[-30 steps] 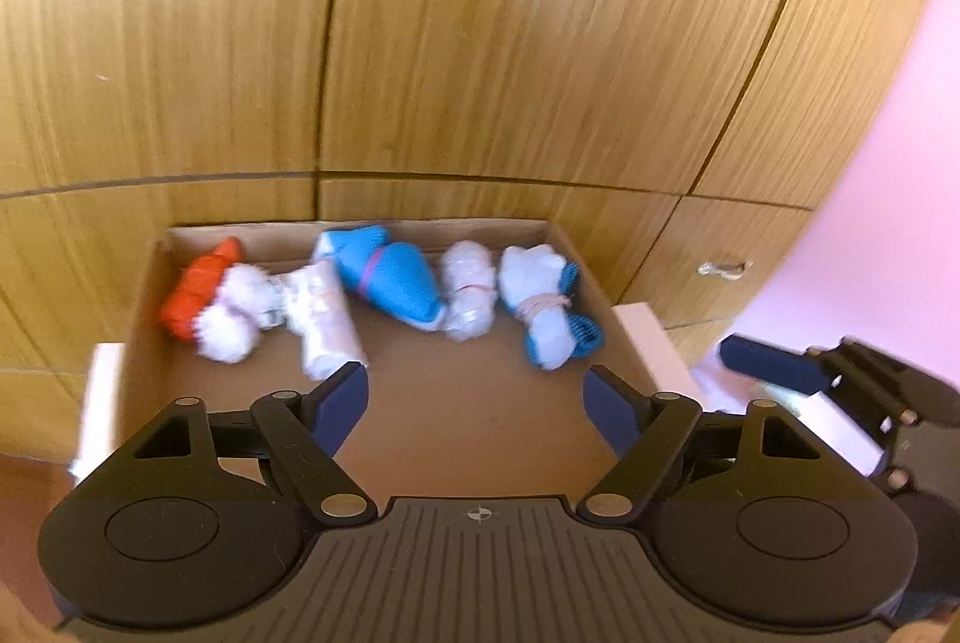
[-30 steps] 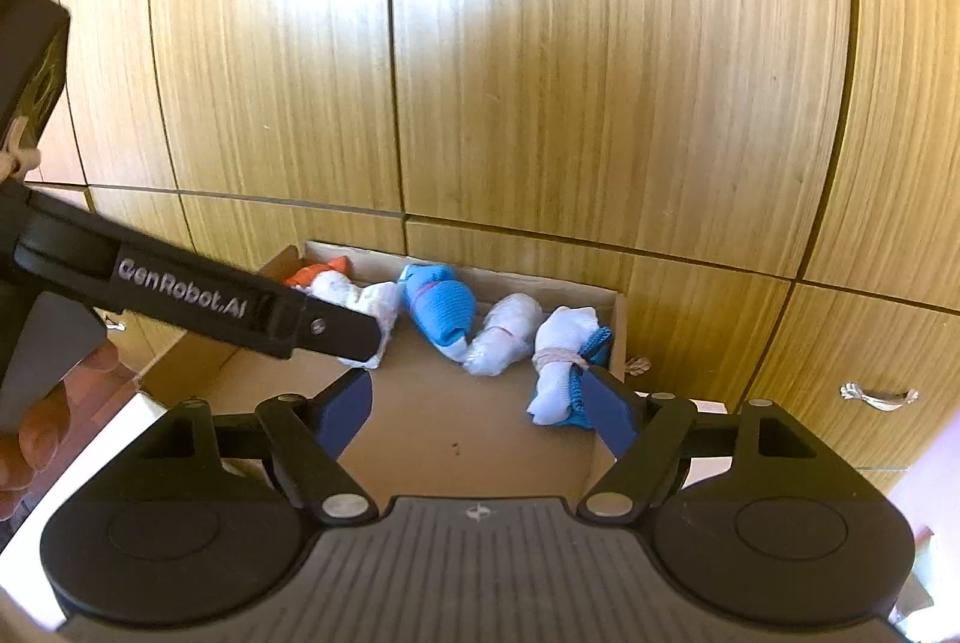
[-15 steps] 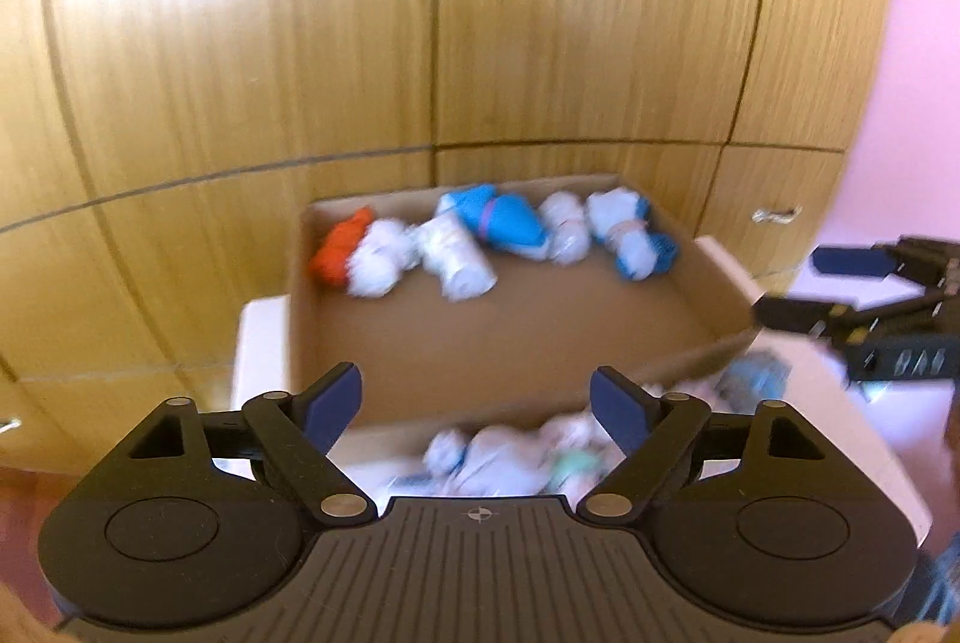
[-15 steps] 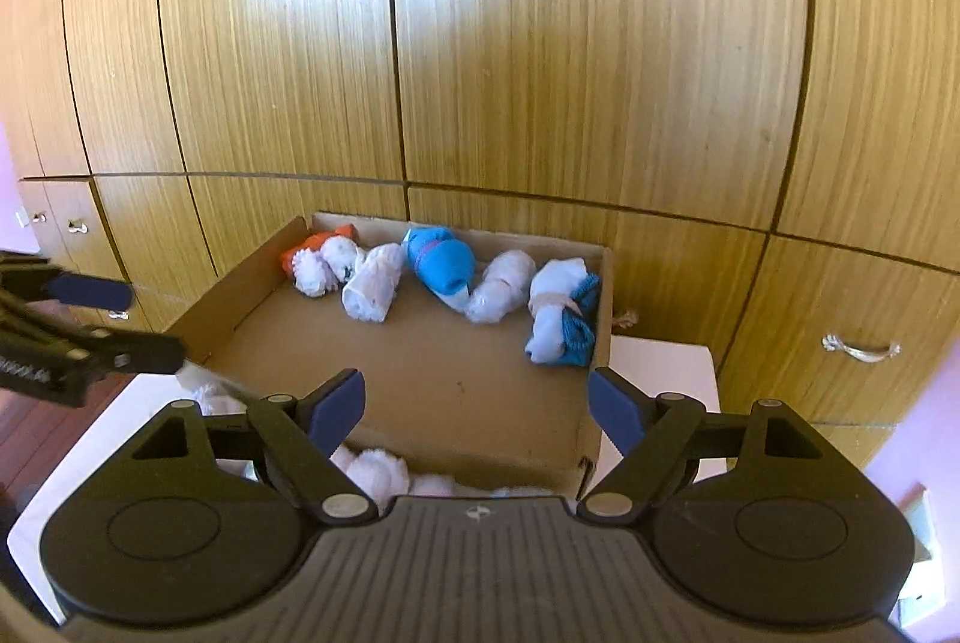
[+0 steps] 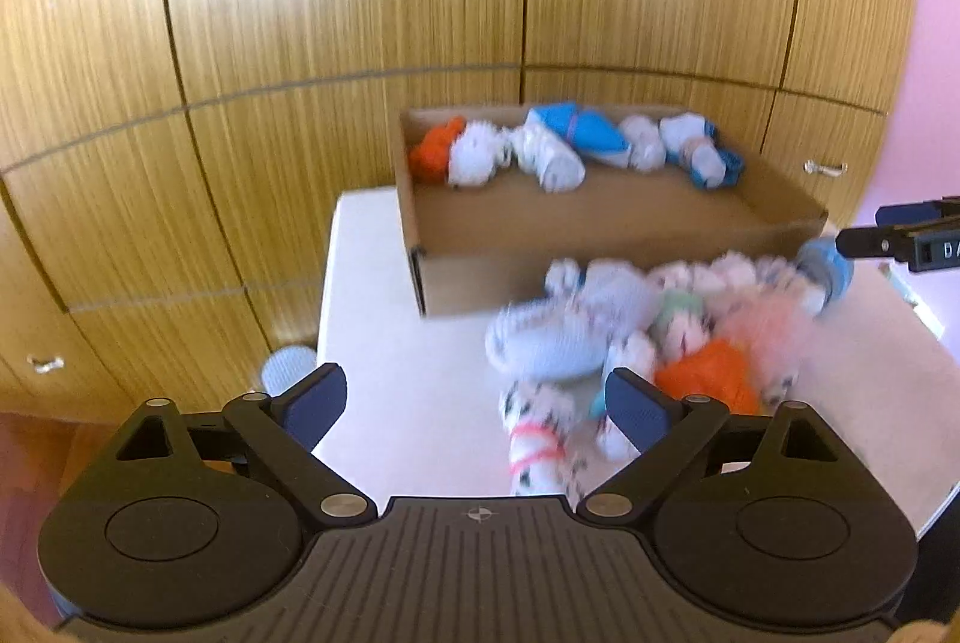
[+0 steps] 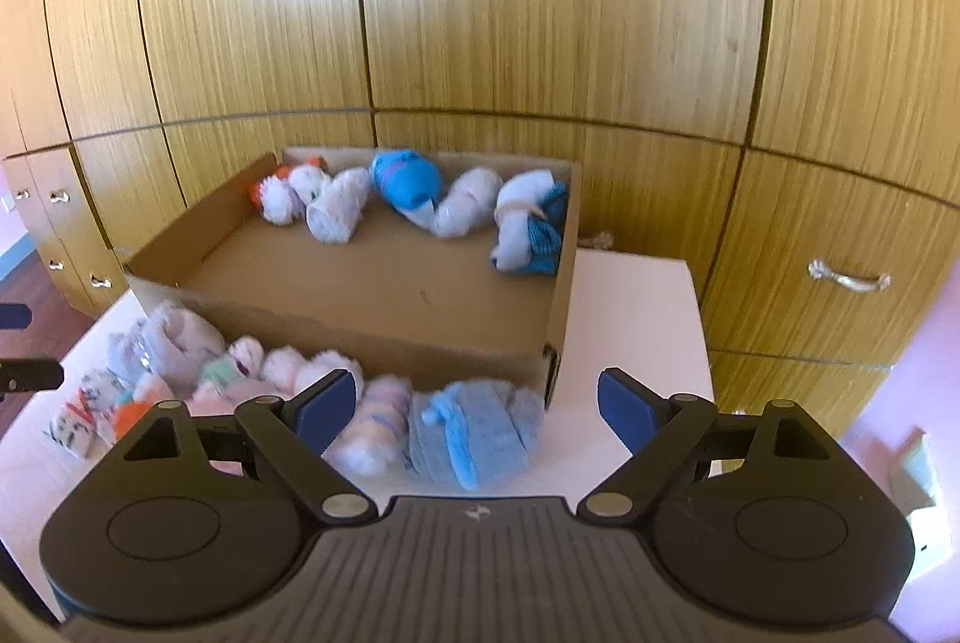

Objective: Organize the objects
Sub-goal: 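Grasp the white spotted sock with the left tool while the right tool grasps the grey blue-ribboned sock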

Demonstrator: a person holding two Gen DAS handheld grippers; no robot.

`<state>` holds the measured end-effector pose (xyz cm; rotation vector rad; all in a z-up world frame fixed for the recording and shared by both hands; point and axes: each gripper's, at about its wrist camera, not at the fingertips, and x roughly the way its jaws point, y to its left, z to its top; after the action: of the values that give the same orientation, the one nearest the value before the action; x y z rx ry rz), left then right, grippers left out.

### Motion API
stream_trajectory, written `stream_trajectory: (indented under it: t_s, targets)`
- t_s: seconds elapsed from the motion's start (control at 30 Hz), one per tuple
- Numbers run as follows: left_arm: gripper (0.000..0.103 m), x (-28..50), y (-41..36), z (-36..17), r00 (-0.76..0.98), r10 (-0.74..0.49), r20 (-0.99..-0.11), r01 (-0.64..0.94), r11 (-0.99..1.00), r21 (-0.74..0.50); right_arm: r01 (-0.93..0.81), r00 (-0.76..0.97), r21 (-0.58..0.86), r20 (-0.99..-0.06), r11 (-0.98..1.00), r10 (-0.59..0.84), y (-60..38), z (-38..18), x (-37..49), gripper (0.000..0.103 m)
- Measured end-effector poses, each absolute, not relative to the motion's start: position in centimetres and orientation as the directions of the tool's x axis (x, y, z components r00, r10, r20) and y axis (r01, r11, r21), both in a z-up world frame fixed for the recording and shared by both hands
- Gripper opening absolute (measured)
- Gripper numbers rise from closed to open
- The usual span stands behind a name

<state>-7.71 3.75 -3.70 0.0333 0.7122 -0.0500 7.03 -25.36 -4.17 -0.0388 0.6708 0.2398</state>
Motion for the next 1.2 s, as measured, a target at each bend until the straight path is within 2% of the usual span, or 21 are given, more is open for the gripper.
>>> stream_trajectory:
  t_s: [0.27, 0.4, 0.5, 0.57, 0.63, 0.67, 0.73, 0.93, 1.2]
  targets:
    - [0.095, -8.3, 3.2, -6.1, 0.756, -0.041, -0.653, 0.097, 0.994, 0.050, -0.231, 0.745, 0.081, -0.626, 0.970, 0.230, -25.7, -5.6, 7.1, 0.085]
    - [0.090, -8.0, 2.9, -7.0, 0.746, -0.046, -0.664, 0.110, 0.992, 0.056, -0.229, 0.741, 0.088, -0.630, 0.969, 0.232, -25.6, -5.9, 7.6, 0.083]
    - [0.083, -7.9, 2.9, -7.3, 0.743, -0.051, -0.668, 0.120, 0.991, 0.058, -0.236, 0.740, 0.087, -0.630, 0.968, 0.237, -25.5, -6.1, 7.8, 0.074]
    - [0.080, -7.8, 2.9, -7.5, 0.739, -0.064, -0.671, 0.130, 0.990, 0.049, -0.240, 0.738, 0.093, -0.630, 0.966, 0.244, -25.5, -6.3, 7.8, 0.059]
    - [0.070, -7.9, 3.0, -7.7, 0.736, -0.079, -0.673, 0.141, 0.989, 0.038, -0.245, 0.739, 0.103, -0.623, 0.964, 0.255, -25.5, -6.3, 7.6, 0.051]
    - [0.068, -7.9, 3.1, -7.7, 0.736, -0.088, -0.671, 0.143, 0.989, 0.028, -0.245, 0.744, 0.103, -0.618, 0.964, 0.255, -25.5, -6.3, 7.3, 0.051]
    - [0.055, -8.0, 3.2, -7.6, 0.733, -0.102, -0.673, 0.149, 0.989, 0.012, -0.242, 0.753, 0.102, -0.607, 0.965, 0.253, -25.5, -6.2, 6.8, 0.050]
    - [0.040, -8.7, 2.9, -7.4, 0.729, -0.125, -0.673, 0.166, 0.986, -0.003, -0.219, 0.769, 0.135, -0.585, 0.966, 0.256, -26.4, -5.9, 5.4, 0.049]
    - [0.037, -9.5, 2.9, -7.0, 0.723, -0.135, -0.677, 0.167, 0.986, -0.017, -0.183, 0.790, 0.167, -0.562, 0.969, 0.246, -27.5, -5.1, 3.9, 0.049]
